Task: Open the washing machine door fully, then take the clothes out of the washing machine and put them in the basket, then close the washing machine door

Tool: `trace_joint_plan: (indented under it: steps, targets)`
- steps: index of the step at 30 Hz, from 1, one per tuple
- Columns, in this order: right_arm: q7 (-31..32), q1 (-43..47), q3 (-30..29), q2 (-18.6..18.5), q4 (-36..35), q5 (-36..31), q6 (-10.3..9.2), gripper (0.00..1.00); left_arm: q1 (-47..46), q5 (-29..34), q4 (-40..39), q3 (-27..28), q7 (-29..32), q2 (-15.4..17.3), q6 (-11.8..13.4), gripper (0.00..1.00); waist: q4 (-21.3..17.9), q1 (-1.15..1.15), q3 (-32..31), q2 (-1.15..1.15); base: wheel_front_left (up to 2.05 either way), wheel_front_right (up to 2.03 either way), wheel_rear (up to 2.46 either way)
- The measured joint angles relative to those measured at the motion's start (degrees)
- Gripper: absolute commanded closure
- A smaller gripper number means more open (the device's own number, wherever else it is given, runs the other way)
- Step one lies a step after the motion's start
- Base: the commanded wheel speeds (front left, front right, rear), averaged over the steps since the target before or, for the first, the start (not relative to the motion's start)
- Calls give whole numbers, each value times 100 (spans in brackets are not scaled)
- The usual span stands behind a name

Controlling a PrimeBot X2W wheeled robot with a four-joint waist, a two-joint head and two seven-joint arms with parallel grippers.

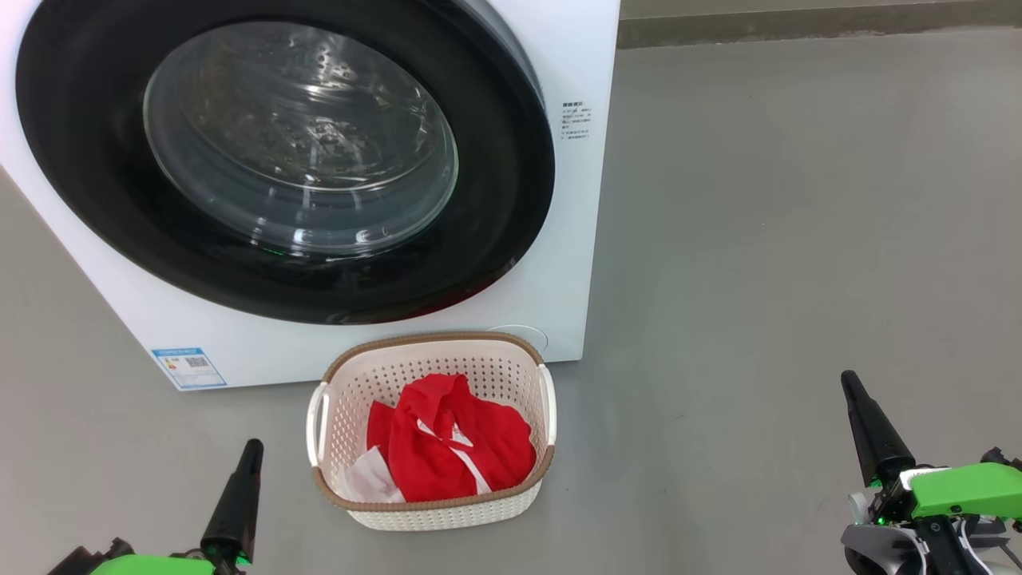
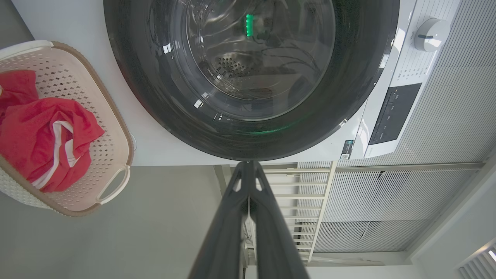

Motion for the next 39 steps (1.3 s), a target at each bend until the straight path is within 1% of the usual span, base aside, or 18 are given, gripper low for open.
trace_joint_plan:
  steps: [39]
  targets:
    - [38,0,-23,20,1,-26,0,100,0,7,0,27,44,-18,0,100,0,0,0,0,0,0,0]
